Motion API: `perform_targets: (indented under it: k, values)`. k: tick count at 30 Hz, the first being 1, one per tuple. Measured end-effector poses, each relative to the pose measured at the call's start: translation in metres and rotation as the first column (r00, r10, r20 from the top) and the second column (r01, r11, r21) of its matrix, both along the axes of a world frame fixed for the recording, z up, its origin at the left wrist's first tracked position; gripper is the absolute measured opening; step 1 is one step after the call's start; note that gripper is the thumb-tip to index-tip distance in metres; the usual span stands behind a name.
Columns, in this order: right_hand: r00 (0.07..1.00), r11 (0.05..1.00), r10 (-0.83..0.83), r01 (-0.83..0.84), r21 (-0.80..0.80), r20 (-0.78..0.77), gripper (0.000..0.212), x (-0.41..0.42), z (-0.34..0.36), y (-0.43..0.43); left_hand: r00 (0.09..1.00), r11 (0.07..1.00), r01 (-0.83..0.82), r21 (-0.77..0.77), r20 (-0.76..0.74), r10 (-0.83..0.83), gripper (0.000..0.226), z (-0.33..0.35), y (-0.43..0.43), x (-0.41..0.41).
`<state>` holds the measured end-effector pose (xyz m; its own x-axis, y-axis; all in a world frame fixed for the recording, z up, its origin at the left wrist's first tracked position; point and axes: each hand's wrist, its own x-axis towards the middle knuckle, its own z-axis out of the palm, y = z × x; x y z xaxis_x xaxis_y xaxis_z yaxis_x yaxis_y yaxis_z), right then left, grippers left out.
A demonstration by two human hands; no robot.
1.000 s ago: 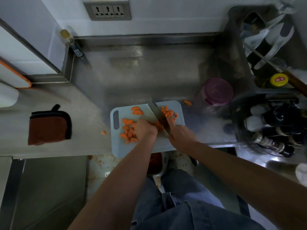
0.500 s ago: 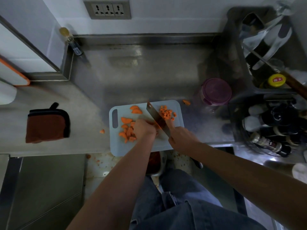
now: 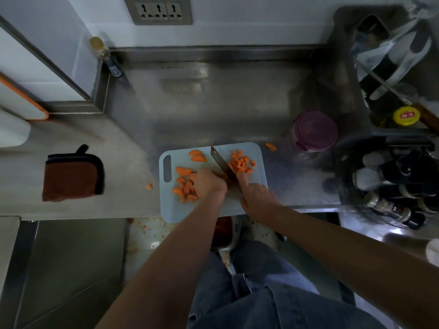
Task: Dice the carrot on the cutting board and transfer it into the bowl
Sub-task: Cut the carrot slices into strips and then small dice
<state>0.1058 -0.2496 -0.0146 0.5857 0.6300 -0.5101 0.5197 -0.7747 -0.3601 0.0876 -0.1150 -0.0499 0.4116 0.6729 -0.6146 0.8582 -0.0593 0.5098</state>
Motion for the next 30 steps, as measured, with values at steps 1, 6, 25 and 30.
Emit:
perform_targets:
  k: [1, 6, 25, 30]
  values:
    - [1.0, 1.0, 0.0, 0.0, 0.003, -0.001, 0.058, 0.001, 0.0, 0.002, 1.0, 1.0, 0.003, 0.009, 0.001, -0.003, 0.013, 0.001, 0.001, 0.0]
    - [0.999, 1.0, -0.011, 0.012, 0.021, -0.037, 0.052, 0.006, 0.001, 0.001, 0.998, 0.997, 0.063, 0.054, -0.011, -0.062, 0.013, -0.001, 0.002, -0.001]
    - [0.946, 0.888, -0.314, 0.321, 0.329, -0.076, 0.038, 0.02, -0.001, -0.021, 0.528, 0.39, 0.722, 0.571, -0.092, -0.844, 0.042, 0.009, 0.01, -0.003]
    - [0.95, 0.894, -0.296, 0.311, 0.322, -0.097, 0.031, 0.018, -0.002, -0.023, 0.485, 0.338, 0.76, 0.556, -0.137, -0.864, 0.047, 0.016, 0.01, -0.002]
